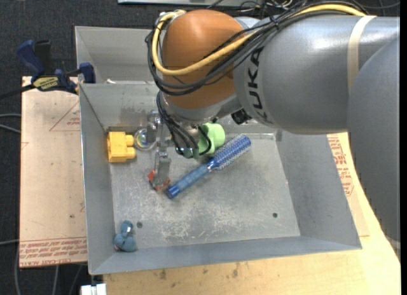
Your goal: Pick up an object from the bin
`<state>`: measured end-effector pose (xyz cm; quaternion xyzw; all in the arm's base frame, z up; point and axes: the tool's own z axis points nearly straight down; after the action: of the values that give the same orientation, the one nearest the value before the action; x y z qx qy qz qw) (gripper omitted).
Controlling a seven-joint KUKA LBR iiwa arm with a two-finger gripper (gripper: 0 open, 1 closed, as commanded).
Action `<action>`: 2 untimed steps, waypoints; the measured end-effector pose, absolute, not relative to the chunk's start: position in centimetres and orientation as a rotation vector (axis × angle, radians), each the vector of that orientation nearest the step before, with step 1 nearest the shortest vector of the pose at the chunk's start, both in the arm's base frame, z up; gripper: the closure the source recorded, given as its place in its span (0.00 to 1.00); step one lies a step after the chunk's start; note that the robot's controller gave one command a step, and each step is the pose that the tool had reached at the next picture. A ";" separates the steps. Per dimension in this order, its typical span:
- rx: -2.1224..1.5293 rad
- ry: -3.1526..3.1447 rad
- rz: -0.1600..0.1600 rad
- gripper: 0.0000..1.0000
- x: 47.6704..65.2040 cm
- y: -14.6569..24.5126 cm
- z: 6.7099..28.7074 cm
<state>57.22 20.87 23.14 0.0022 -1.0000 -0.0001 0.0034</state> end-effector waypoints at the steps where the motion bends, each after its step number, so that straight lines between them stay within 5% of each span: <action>1: 0.396 -3.113 0.002 0.00 60.1 14.6 13.8; 2: 0.241 -3.126 -0.002 0.00 56.7 15.7 6.7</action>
Offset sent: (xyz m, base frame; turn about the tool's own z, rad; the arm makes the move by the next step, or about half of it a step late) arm 0.0289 -0.0604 -0.0897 -0.2525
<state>56.70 15.74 6.72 0.0769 -0.9970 -0.0006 0.0030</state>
